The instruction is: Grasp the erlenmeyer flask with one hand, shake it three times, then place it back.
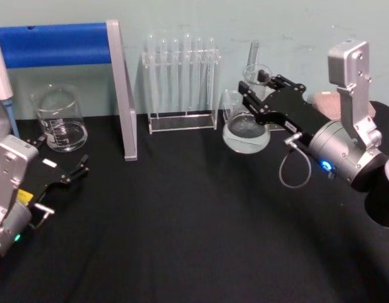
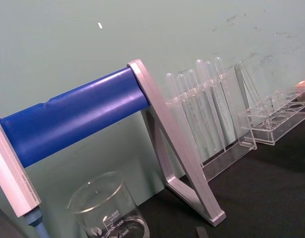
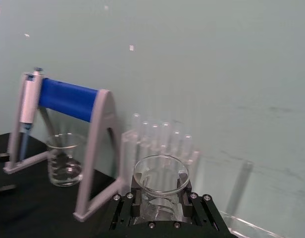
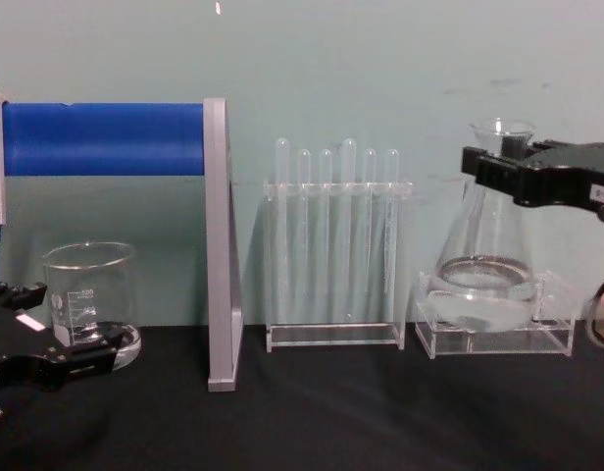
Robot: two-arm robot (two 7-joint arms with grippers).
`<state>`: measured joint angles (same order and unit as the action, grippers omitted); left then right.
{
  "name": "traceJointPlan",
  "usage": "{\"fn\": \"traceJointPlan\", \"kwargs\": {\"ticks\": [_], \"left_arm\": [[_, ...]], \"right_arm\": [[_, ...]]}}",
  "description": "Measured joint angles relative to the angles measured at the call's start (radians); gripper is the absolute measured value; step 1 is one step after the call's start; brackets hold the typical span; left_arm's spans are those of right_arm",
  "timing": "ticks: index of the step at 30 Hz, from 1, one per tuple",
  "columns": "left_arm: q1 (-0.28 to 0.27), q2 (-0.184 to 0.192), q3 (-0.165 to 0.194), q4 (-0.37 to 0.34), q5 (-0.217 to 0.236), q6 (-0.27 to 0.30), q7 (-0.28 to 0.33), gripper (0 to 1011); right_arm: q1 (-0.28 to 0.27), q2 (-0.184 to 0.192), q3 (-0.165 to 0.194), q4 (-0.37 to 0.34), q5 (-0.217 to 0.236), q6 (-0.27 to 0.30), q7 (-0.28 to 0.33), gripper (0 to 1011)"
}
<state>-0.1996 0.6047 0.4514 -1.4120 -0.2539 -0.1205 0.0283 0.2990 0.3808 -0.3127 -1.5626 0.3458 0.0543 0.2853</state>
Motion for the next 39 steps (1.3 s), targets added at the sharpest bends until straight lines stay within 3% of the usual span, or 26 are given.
{"fn": "traceJointPlan", "kwargs": {"ticks": [7,22,33,39], "left_arm": [[0.000,0.000,0.000,0.000,0.000,0.000,0.000,1001],[0.000,0.000,0.000,0.000,0.000,0.000,0.000,1001],[0.000,0.000,0.000,0.000,0.000,0.000,0.000,1001],[0.000,0.000,0.000,0.000,0.000,0.000,0.000,1001]], "right_arm": [[-0.019,-0.013,-0.023,-0.036,0.005,0.011,0.052,449],[-0.063,0.008,-0.154,-0.148,0.061,0.032,0.193,449],[-0.065,0.037,-0.210,-0.179,0.089,0.031,0.226,449],[-0.052,0.038,-0.204,-0.162,0.090,0.027,0.197,449]]}}
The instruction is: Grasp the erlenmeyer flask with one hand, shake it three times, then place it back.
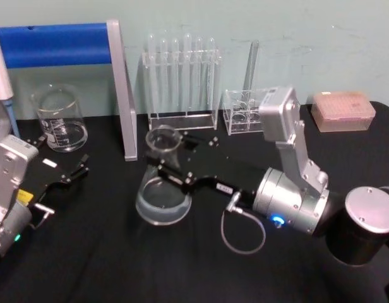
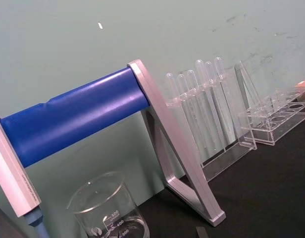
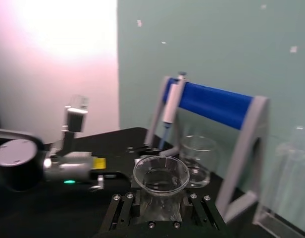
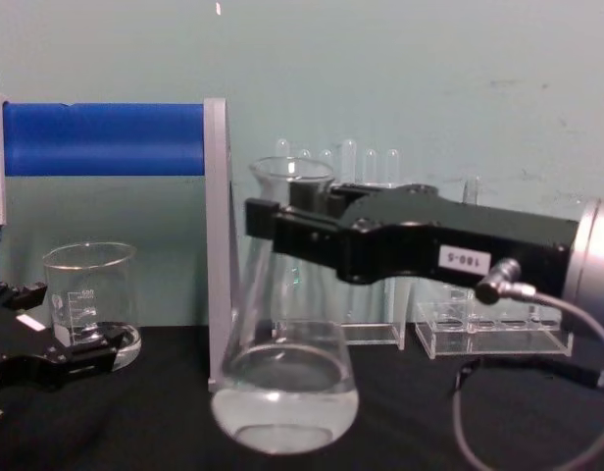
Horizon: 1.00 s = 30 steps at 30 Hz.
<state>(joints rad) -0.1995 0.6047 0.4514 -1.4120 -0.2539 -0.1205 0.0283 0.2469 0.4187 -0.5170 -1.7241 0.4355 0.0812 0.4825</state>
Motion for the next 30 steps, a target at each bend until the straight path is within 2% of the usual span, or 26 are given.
{"fn": "traceJointPlan", "kwargs": {"ticks": [9,19,20,23,30], "left_arm": [[0.000,0.000,0.000,0.000,0.000,0.000,0.000,1001],[0.000,0.000,0.000,0.000,0.000,0.000,0.000,1001],[0.000,0.000,0.000,0.000,0.000,0.000,0.000,1001],[0.000,0.000,0.000,0.000,0.000,0.000,0.000,1001],[0.000,0.000,0.000,0.000,0.000,0.000,0.000,1001]], "right_arm": [[0.030,-0.010,0.051,0.054,-0.027,-0.018,-0.071,449],[0.056,-0.028,0.143,0.127,-0.071,-0.025,-0.157,449],[0.056,-0.028,0.143,0.127,-0.071,-0.025,-0.157,449],[0.060,-0.032,0.178,0.148,-0.083,-0.027,-0.183,449],[0.064,-0.039,0.223,0.173,-0.101,-0.031,-0.215,449]]}}
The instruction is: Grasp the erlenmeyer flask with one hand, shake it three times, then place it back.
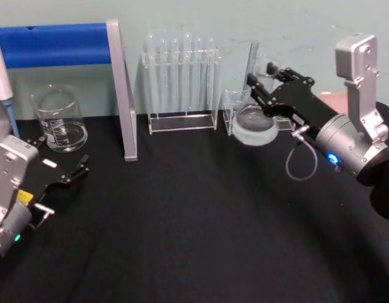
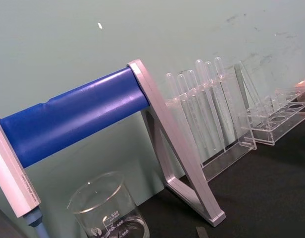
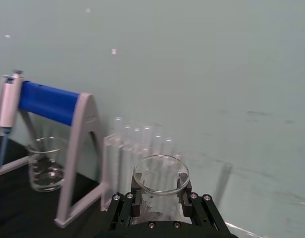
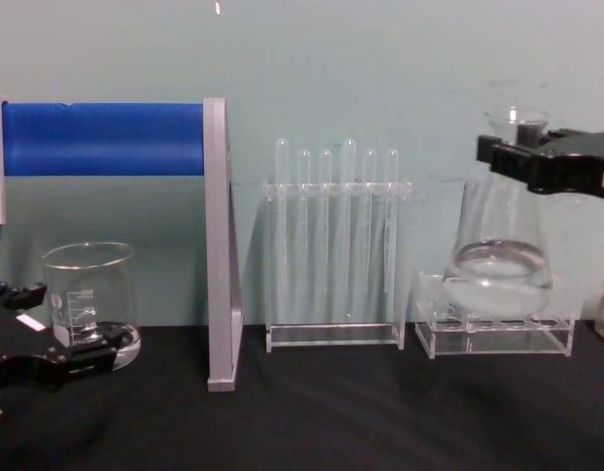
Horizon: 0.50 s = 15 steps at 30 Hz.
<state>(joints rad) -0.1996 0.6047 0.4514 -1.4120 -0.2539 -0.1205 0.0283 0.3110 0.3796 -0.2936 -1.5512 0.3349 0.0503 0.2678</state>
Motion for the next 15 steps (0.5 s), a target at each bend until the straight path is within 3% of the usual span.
{"fn": "traceJointPlan", "kwargs": {"ticks": [7,15], "left_arm": [[0.000,0.000,0.000,0.000,0.000,0.000,0.000,1001],[0.000,0.000,0.000,0.000,0.000,0.000,0.000,1001]], "right_arm": [[0.000,-0.012,0.031,0.008,-0.013,0.000,-0.009,449],[-0.024,-0.030,0.008,-0.036,-0.008,0.006,0.052,449]]}}
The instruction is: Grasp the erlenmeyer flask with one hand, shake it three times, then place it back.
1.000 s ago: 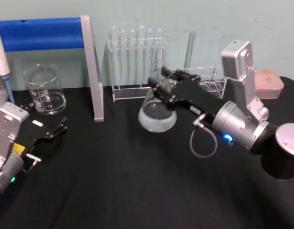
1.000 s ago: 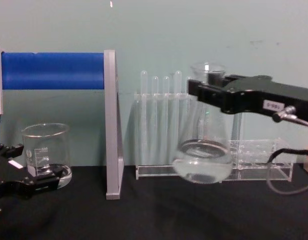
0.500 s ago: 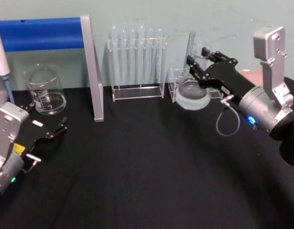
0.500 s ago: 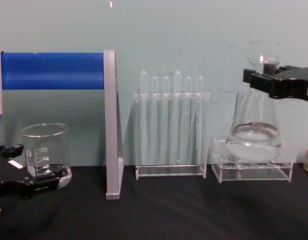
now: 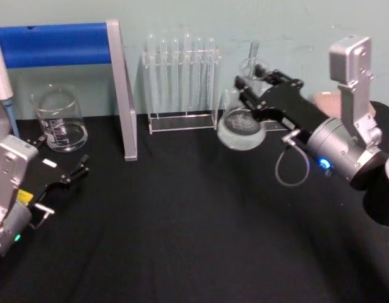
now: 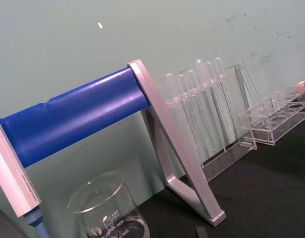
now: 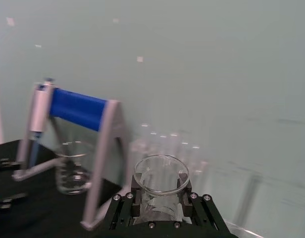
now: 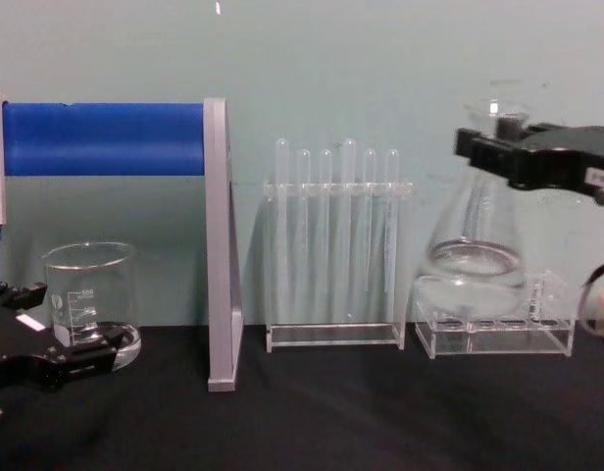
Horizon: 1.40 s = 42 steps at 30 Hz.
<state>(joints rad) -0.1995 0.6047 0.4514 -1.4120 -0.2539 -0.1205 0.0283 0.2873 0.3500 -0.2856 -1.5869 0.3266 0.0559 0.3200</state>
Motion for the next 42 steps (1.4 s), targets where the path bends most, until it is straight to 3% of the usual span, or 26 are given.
{"fn": "traceJointPlan", "kwargs": {"ticks": [4,11,26,33,42], "left_arm": [[0.000,0.000,0.000,0.000,0.000,0.000,0.000,1001],[0.000,0.000,0.000,0.000,0.000,0.000,0.000,1001],[0.000,0.000,0.000,0.000,0.000,0.000,0.000,1001],[0.000,0.000,0.000,0.000,0.000,0.000,0.000,1001],[0.000,0.000,0.000,0.000,0.000,0.000,0.000,1001]], "right_arm": [[-0.010,-0.002,-0.022,-0.025,0.011,0.006,0.031,449],[-0.032,0.009,-0.090,-0.080,0.043,0.016,0.104,449],[-0.059,0.062,-0.212,-0.164,0.095,0.031,0.198,449],[-0.056,0.083,-0.240,-0.173,0.111,0.032,0.212,449],[-0.036,0.087,-0.235,-0.150,0.116,0.026,0.178,449]]}}
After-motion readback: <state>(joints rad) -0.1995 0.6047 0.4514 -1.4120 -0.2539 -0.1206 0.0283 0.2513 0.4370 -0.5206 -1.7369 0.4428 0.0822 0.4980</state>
